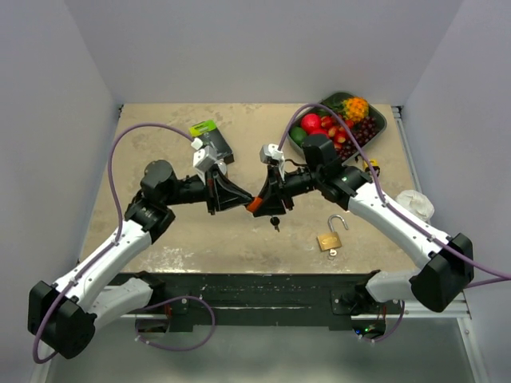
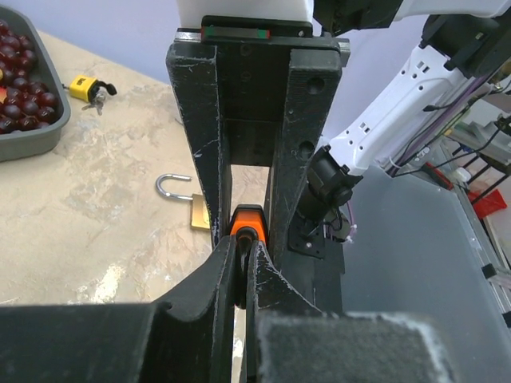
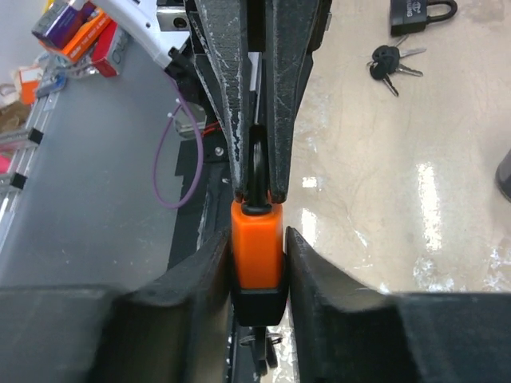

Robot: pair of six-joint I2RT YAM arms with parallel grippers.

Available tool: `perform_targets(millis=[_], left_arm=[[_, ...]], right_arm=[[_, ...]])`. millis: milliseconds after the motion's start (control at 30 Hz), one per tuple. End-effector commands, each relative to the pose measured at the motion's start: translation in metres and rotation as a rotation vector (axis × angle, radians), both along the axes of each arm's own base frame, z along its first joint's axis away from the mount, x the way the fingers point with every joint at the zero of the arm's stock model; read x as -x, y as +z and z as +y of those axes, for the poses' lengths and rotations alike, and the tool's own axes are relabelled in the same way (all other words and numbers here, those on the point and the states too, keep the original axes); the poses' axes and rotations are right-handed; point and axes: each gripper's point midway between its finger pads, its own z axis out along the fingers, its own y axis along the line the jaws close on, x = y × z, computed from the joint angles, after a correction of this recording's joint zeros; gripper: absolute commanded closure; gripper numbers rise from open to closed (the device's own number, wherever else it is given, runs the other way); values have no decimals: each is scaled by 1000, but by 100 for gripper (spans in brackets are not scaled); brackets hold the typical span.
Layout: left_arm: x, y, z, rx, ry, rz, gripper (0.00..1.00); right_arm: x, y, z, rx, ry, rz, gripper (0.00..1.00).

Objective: Lock with the key
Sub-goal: Lock the lock.

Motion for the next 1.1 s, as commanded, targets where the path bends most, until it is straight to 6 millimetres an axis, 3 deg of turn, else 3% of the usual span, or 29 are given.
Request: perform_targets(millis=[0, 133, 367, 533, 800, 1000, 1067], left_arm=[[-1, 1, 10, -29, -40, 48, 100], [-15, 8, 26, -25, -6, 21, 100], [-21, 18, 39, -38, 11, -22, 100], [-17, 24, 40, -31, -1, -35, 100], [-14, 32, 40, -11, 1, -40, 100], [-14, 35, 40, -4, 6, -39, 100], [-15, 35, 40, 1, 9, -39, 100]], right_arm=[[-14, 59, 12, -130, -17, -212, 46], [-27, 49, 3, -89, -76, -196, 29], [-33, 25, -14, -15, -80, -165, 28], [-32, 11, -11, -7, -67, -117, 34], [-25, 8, -1, -39, -33, -81, 45], [-20, 3, 3, -40, -19, -68, 47], [-19, -1, 4, -34, -20, -65, 55]])
